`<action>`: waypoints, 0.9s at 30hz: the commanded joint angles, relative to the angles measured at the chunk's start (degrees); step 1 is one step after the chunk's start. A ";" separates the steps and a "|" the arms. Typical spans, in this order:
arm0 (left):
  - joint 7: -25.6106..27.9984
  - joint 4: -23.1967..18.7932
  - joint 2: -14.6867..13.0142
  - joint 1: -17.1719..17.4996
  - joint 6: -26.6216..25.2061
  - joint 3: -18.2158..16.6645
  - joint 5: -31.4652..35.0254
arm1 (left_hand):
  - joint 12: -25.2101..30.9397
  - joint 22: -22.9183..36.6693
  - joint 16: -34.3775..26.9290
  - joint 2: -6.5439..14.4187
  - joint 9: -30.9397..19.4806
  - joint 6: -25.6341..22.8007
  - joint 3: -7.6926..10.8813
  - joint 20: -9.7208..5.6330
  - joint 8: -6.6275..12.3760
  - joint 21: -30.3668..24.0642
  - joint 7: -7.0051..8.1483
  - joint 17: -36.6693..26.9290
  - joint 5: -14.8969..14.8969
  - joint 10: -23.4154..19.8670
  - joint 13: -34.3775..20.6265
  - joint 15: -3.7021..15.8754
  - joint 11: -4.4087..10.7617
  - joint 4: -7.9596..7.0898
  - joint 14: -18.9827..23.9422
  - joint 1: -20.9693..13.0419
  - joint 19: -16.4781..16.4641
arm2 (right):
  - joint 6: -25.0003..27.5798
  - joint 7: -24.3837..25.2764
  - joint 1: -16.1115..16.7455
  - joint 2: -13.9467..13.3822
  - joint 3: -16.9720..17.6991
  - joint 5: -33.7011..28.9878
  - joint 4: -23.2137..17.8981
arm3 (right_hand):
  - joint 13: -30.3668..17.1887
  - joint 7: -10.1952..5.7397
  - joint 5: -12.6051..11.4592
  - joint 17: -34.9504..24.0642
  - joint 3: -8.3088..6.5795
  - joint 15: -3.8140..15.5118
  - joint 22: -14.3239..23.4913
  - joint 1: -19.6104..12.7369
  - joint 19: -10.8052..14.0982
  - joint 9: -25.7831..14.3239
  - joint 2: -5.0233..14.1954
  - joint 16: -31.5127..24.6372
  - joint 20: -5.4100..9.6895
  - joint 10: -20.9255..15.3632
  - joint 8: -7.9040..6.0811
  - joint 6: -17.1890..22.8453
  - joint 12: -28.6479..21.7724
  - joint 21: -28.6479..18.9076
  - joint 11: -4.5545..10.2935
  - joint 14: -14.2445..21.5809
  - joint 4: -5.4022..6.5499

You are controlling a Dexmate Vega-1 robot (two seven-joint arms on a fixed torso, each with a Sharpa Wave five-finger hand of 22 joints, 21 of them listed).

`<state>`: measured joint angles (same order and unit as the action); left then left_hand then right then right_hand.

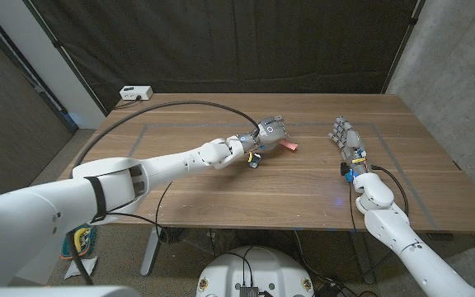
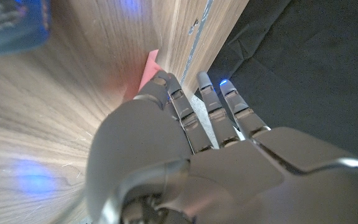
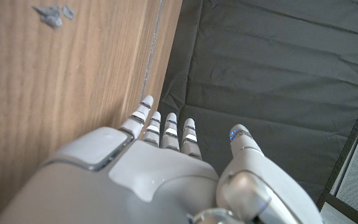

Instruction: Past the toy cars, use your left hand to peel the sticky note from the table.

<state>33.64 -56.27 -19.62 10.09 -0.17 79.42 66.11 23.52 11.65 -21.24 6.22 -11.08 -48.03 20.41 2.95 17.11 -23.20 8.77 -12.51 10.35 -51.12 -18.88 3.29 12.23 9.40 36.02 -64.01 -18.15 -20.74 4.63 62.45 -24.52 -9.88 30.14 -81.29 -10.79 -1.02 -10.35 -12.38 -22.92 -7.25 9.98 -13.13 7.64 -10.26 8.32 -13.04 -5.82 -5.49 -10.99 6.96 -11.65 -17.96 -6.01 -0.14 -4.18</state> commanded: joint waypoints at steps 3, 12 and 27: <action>3.83 3.79 2.08 -0.61 -0.44 1.63 -3.14 | 3.51 0.32 -1.83 0.52 -0.52 -8.50 -1.08 -0.71 3.05 -1.01 -1.16 -1.18 -0.02 -5.56 -2.89 10.10 0.24 0.29 3.87 -2.82 -0.84 | 0.45 0.55 0.28 -0.37 0.00 -0.42 -0.73 | -0.33 0.19 0.23 -0.10 0.04 -0.31 0.18 0.46 0.64 -0.18 -0.12 -0.09 0.07 -0.32 0.17 0.52 0.05 0.18 -0.44 0.16 -0.06; 9.46 5.72 3.22 -0.28 -3.01 2.36 -3.24 | 5.78 0.42 -2.40 0.04 -0.73 -13.65 -1.38 -1.45 5.06 -1.61 -1.19 -2.00 0.05 -7.77 -5.15 10.39 -0.05 0.75 6.05 -5.81 -0.98 | 0.29 0.21 0.40 -0.38 0.06 -0.11 -0.74 | -0.33 0.20 0.23 -0.11 0.06 -0.30 0.18 0.47 0.66 -0.18 -0.13 -0.07 0.10 -0.31 0.16 0.54 0.07 0.31 -0.38 0.15 -0.07; 30.36 21.23 11.48 -0.67 1.60 1.72 -2.59 | 6.29 0.71 -3.36 -1.00 -0.56 -15.97 -2.61 -3.93 5.68 -3.36 0.75 -3.39 -0.14 -8.46 -6.87 10.54 -0.40 0.15 7.55 -7.70 -3.13 | -0.38 0.59 1.45 -0.42 0.52 0.10 -1.29 | -0.33 0.17 0.23 -0.14 0.12 -0.30 0.19 0.57 0.74 -0.18 -0.13 -0.06 0.11 -0.32 0.18 0.51 0.08 0.52 -0.43 0.16 -0.02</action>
<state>50.60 -43.33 -12.55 9.06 -2.22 83.09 62.12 25.68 12.14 -24.19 5.37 -11.66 -63.66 18.08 -0.63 22.73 -26.15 8.96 -15.57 10.23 -56.73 -19.93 4.62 9.51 9.75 42.83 -70.87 -21.08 -20.55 4.92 63.01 -24.81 -9.81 30.06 -81.99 -10.79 -1.02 -10.35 -12.38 -22.92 -7.25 9.98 -13.13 8.06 -10.26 8.32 -13.04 -5.83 -5.49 -10.99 6.96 -11.65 -17.47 -6.01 -0.15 -4.18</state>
